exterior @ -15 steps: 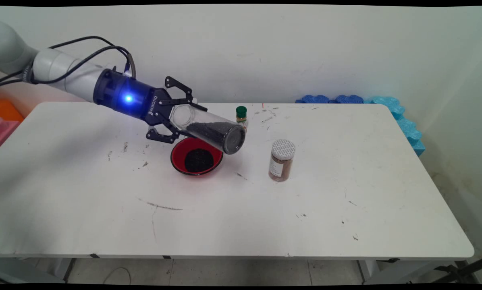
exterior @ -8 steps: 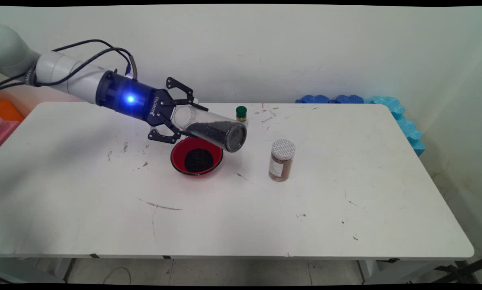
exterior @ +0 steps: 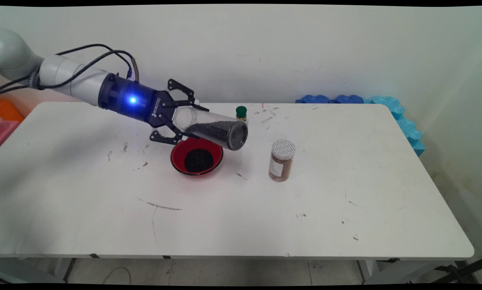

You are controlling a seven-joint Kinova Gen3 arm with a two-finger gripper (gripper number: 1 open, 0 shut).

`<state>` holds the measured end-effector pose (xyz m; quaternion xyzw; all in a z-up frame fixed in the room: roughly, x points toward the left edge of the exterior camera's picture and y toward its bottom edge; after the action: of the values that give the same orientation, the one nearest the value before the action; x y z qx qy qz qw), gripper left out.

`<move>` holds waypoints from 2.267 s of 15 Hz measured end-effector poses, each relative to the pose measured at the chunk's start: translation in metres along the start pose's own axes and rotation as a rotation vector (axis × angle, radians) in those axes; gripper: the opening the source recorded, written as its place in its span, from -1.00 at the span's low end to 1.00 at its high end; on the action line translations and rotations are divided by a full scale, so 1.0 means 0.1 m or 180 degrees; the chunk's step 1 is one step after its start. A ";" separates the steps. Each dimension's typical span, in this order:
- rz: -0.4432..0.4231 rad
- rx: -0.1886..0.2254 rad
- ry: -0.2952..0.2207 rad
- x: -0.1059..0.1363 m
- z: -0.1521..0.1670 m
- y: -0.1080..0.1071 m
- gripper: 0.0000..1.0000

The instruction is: Pour the black seasoning powder in the red bowl

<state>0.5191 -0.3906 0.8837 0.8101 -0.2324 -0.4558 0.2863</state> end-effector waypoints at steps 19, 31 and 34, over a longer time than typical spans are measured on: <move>-0.0349 -0.0064 -0.0132 0.20 0.04 -0.07 -1.00; -0.0446 -0.0101 -0.0161 0.27 0.11 -0.06 -1.00; -0.0468 -0.0109 -0.0164 0.28 0.12 -0.07 -1.00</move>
<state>0.5223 -0.4066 0.8572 0.8080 -0.1718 -0.5002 0.2598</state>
